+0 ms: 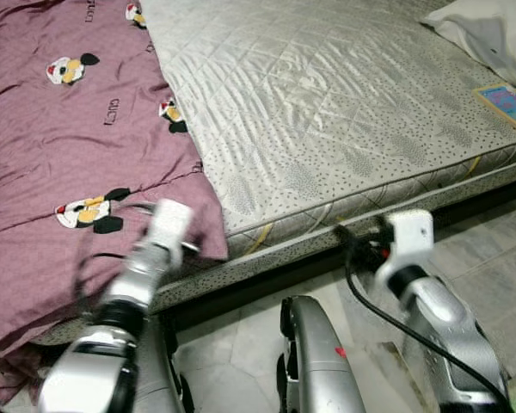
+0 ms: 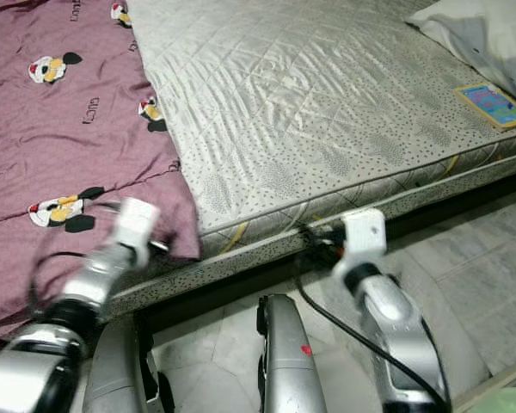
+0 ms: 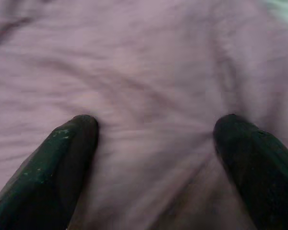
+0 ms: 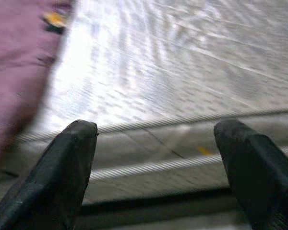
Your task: Clean up the room
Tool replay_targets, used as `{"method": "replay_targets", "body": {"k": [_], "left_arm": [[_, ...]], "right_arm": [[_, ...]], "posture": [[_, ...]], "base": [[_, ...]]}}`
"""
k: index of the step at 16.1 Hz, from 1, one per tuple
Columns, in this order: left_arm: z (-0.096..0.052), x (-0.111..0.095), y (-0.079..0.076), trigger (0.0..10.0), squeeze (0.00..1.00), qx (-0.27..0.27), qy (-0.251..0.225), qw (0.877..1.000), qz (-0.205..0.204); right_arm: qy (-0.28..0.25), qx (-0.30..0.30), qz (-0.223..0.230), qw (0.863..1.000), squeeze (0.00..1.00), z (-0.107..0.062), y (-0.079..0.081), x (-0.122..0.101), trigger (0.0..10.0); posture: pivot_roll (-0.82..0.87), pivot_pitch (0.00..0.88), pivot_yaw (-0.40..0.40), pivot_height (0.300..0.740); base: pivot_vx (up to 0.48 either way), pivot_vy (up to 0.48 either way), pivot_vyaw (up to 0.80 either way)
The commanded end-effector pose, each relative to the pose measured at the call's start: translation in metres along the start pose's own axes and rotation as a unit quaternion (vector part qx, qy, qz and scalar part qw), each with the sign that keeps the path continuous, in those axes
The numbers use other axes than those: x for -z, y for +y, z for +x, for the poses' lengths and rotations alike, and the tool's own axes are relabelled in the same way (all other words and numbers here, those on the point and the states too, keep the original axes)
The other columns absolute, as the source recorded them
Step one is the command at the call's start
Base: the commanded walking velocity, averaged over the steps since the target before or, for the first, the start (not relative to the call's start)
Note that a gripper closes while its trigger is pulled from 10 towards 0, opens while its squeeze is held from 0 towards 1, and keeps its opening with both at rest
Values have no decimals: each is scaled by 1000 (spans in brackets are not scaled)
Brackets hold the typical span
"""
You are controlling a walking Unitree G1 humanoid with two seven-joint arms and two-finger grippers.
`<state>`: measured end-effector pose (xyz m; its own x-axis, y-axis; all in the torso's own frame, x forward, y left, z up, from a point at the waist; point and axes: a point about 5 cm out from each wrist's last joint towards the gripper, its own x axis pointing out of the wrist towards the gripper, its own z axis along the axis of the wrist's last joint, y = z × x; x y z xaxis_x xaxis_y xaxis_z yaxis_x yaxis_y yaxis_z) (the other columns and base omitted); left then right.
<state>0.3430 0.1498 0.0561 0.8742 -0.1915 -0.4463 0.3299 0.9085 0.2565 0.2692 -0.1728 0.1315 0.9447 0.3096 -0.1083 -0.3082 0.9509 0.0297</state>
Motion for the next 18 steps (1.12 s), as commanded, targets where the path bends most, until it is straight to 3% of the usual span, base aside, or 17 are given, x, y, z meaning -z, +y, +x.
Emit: {"method": "replay_targets", "body": {"k": [1, 4, 6, 18], "left_arm": [[2, 7, -13, 10000, 0, 33, 15, 999, 19], [1, 15, -26, 10000, 0, 57, 19, 998, 31], [0, 11, -24, 10000, 0, 47, -8, 998, 39], [0, 11, -24, 10000, 0, 47, -8, 998, 39]], "right_arm": [[4, -24, 10, 1000, 0, 0, 7, -1, 10000], [4, -14, 9, 1000, 0, 2, 7, 0, 10000], [-4, -1, 7, 1000, 0, 3, 5, -2, 10000], [-4, -1, 7, 1000, 0, 3, 5, -2, 10000]], "posture": [[-179, 141, -39, 556], [-177, 125, -32, 556], [-169, 110, -26, 556], [-169, 110, -26, 556]], "base": [[0, 0, 0], [0, 0, 0], [0, 0, 0], [0, 0, 0]]}}
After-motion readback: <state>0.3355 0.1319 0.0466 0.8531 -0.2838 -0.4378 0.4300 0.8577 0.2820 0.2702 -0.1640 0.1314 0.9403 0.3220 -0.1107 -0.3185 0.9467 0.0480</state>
